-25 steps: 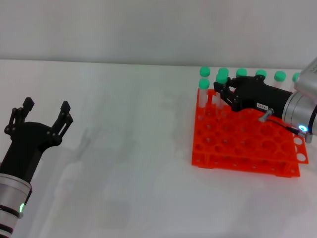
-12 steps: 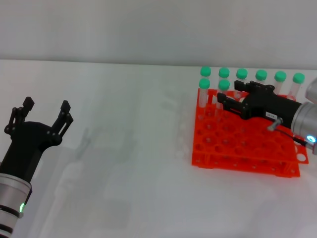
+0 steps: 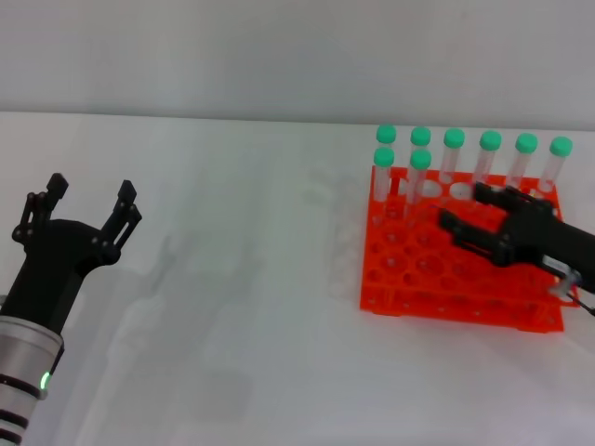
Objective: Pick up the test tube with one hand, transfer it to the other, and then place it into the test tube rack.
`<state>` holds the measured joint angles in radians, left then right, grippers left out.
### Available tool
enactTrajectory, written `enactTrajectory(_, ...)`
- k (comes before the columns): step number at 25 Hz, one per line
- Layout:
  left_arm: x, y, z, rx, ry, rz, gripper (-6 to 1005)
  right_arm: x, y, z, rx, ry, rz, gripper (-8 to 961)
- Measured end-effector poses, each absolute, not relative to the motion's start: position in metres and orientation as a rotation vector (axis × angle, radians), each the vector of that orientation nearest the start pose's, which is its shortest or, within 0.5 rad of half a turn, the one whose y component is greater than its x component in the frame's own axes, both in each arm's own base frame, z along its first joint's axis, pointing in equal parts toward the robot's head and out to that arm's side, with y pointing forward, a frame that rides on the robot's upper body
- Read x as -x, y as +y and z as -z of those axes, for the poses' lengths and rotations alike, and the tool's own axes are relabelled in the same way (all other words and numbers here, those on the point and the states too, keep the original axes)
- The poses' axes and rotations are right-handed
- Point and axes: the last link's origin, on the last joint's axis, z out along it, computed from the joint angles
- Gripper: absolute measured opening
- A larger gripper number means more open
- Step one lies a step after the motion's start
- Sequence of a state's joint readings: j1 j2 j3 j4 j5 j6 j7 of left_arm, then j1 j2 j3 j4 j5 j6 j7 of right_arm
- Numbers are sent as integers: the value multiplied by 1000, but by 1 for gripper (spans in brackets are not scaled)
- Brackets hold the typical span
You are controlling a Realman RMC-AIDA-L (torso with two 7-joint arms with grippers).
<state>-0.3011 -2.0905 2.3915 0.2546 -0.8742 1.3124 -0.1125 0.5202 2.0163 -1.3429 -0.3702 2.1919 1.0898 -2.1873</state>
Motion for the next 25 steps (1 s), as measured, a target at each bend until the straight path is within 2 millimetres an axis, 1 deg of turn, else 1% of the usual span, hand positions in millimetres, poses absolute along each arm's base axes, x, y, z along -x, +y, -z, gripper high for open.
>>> enactTrajectory(3, 320, 291, 24, 1583, -495, 807, 866, -283, 358, 14, 2229, 541, -805, 738)
enactTrajectory(4, 319, 292, 23, 1582, -492, 808, 866, -296, 354, 4, 2165, 554, -795, 738)
enactTrajectory(6, 320, 294, 20, 1564, -492, 808, 866, -311, 350, -6, 2088, 567, -775, 739)
enactTrajectory(10, 321, 301, 12, 1510, -500, 811, 866, -348, 336, -26, 1903, 623, -720, 742)
enactTrajectory(12, 319, 307, 10, 1499, -500, 825, 866, -363, 328, -36, 1802, 637, -693, 747)
enactTrajectory(14, 318, 311, 7, 1486, -515, 838, 866, -375, 322, -42, 1718, 628, -660, 753)
enactTrajectory(17, 320, 320, 3, 1449, -562, 853, 866, -382, 319, -48, 1647, 583, -607, 762)
enactTrajectory(20, 324, 327, 1, 1416, -614, 846, 866, -387, 322, -58, 1575, 558, -570, 770)
enactTrajectory(22, 324, 333, 1, 1406, -639, 838, 866, -390, 324, -66, 1527, 562, -573, 811)
enactTrajectory(25, 323, 340, 3, 1407, -662, 829, 866, -392, 327, -73, 1497, 564, -569, 872)
